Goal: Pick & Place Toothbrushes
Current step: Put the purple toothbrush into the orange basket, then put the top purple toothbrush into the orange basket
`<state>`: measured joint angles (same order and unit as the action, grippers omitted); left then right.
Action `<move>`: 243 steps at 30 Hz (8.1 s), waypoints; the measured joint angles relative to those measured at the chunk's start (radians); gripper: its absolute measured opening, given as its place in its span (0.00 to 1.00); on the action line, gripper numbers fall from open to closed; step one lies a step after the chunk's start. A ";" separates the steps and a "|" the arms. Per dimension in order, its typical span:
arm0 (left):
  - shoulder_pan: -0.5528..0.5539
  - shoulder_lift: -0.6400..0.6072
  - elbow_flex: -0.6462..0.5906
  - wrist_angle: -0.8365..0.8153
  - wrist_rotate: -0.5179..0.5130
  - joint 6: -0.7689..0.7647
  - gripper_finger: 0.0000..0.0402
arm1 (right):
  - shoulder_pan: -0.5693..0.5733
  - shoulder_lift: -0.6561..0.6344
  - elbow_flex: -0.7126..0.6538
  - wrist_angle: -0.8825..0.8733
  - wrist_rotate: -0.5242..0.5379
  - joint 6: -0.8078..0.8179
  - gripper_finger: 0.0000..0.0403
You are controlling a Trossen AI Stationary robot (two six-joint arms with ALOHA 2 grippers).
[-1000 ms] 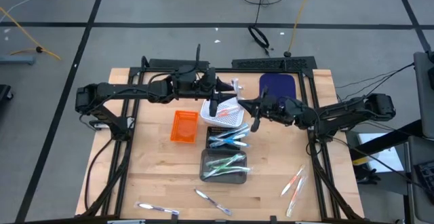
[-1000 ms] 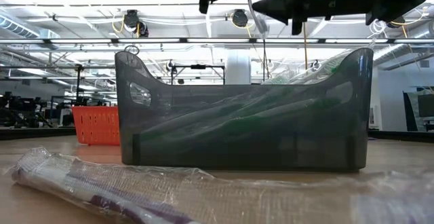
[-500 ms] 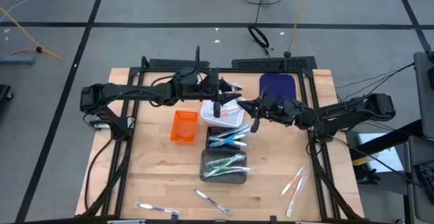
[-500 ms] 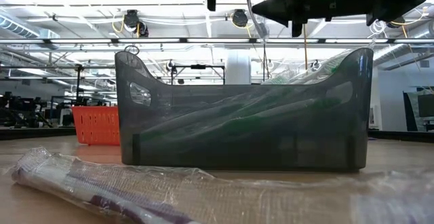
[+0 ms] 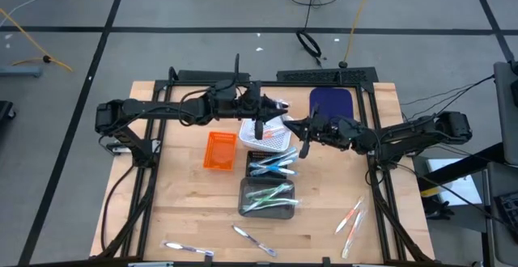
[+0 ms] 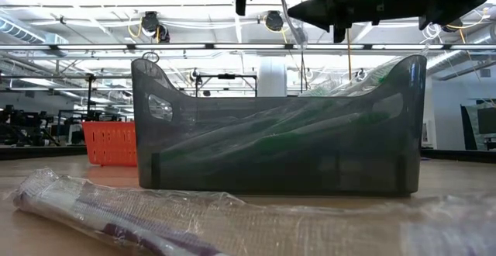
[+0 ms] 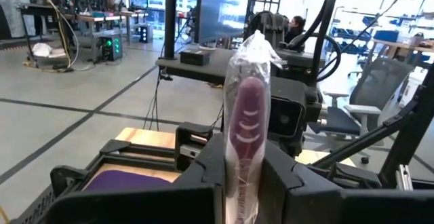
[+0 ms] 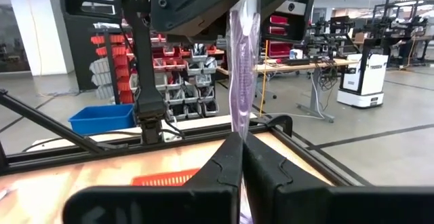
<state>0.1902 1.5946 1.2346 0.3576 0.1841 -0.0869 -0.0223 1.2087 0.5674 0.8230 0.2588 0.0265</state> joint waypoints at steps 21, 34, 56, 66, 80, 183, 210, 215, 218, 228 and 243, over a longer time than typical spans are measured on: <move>0.031 -0.217 0.001 -0.686 -0.166 -0.012 0.08 | -0.023 -0.006 0.000 -0.110 0.003 0.014 0.31; 0.023 -0.257 -0.050 -1.055 -0.275 -0.198 0.08 | -0.022 -0.006 0.000 -0.136 0.002 0.014 0.29; 0.024 -0.256 -0.333 -0.887 -0.227 -0.414 0.08 | -0.024 -0.006 0.000 -0.163 0.005 0.011 0.28; 0.024 -0.256 -0.367 -0.876 -0.226 -0.486 0.23 | -0.024 -0.006 0.000 -0.163 0.006 0.010 0.28; 0.024 -0.270 -0.367 -0.798 -0.238 -0.361 0.37 | -0.092 -0.006 0.000 -0.216 0.020 0.043 0.28; 0.023 -0.270 -0.367 -0.607 -0.239 -0.230 0.39 | -0.644 0.608 0.306 -0.679 -0.177 -0.434 0.01; -0.003 -0.270 -0.367 -0.269 -0.238 -0.146 0.39 | -0.396 0.061 0.303 -0.784 -0.129 -0.219 0.00; -0.014 -0.270 -0.367 -0.083 -0.238 -0.095 0.39 | -0.308 0.017 0.303 -0.733 -0.128 -0.195 0.00; -0.017 -0.270 -0.367 -0.009 -0.238 -0.069 0.39 | -0.257 0.008 0.303 -0.678 -0.129 -0.191 0.00; -0.018 -0.270 -0.367 0.040 -0.237 -0.065 0.39 | -0.143 0.009 0.303 -0.539 -0.128 -0.195 0.00; -0.046 -0.269 -0.367 0.184 -0.234 0.045 0.39 | -0.093 0.010 0.302 -0.517 -0.128 -0.198 0.00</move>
<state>0.1446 1.3254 0.8680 0.5414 -0.0502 -0.0423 -0.1154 1.2182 0.8698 0.3063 0.1310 -0.1719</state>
